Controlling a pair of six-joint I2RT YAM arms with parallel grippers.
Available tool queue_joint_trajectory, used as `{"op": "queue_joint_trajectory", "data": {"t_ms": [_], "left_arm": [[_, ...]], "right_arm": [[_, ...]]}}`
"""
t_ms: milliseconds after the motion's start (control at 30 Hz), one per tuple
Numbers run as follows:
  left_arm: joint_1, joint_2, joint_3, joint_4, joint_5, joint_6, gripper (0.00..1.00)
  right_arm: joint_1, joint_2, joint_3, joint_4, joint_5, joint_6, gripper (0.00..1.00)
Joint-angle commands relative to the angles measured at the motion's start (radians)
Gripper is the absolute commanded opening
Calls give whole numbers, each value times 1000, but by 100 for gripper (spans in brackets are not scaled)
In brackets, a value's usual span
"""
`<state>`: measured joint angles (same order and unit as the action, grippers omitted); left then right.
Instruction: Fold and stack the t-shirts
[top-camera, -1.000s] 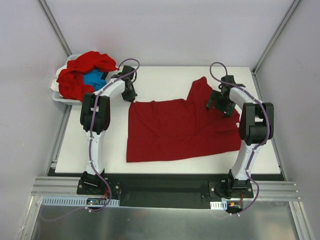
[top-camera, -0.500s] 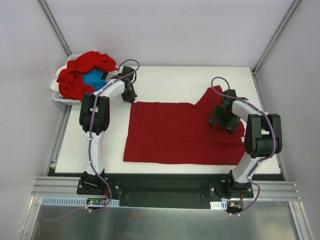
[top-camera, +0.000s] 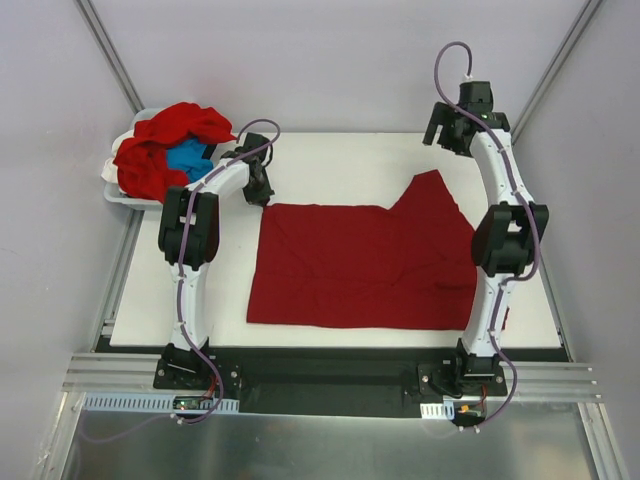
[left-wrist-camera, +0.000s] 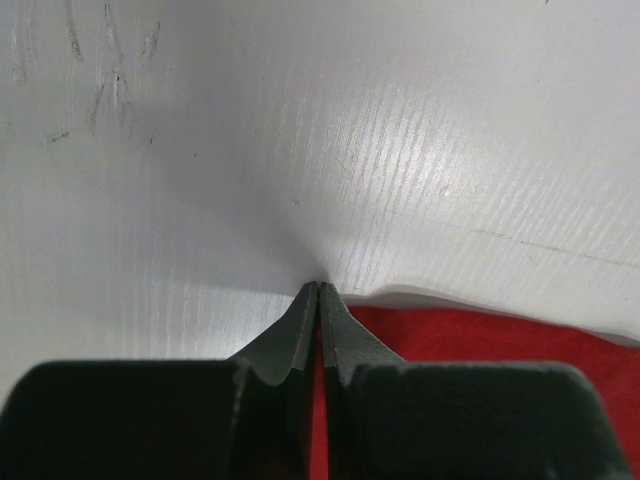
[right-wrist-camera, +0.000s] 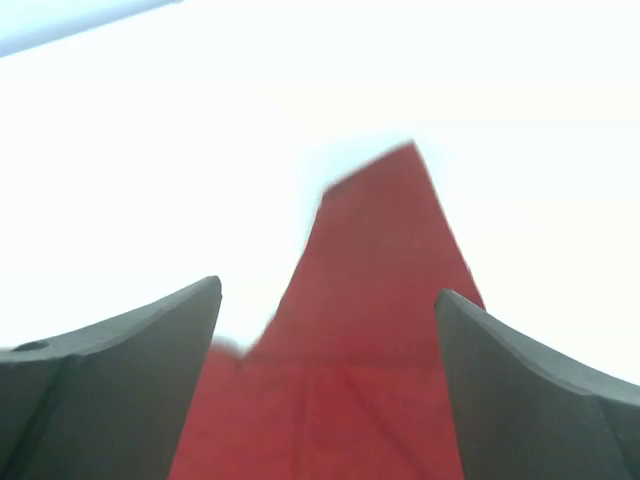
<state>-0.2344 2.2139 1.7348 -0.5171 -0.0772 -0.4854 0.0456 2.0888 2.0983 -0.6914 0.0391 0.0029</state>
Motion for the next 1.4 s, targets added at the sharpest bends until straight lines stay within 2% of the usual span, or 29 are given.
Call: {"op": "queue_joint_trajectory", "data": {"t_ms": [0,200,400,533,667,933,1000,1167,1367], "left_arm": [[1,-31,-1,-44,22,33,0],[1,-39,-7,-44,37,45,0],[1,-56,-38,-44,34,47,0],[1,-53,-37,-46,40,44,0],[1,-45,-23,-46,50,33,0],[0,-36,-12,-44,56,16,0],[0,-36,-12,-44,54,14,0],[0,-39,-15,-44,54,8,0],[0,-48,-20,-44,50,11,0]], "right_arm": [[-26,158,58,-31,-10,-52,90],[-43,253,91,52,-77,-70,80],[-43,343,201,101,-94,-35,79],[-79,362,201,150,-100,20,80],[-98,399,203,158,-152,101,89],[-104,435,200,182,-145,190,89],[-104,444,207,190,-133,215,88],[-99,485,236,188,-140,278,77],[-73,504,236,99,-94,253,70]]}}
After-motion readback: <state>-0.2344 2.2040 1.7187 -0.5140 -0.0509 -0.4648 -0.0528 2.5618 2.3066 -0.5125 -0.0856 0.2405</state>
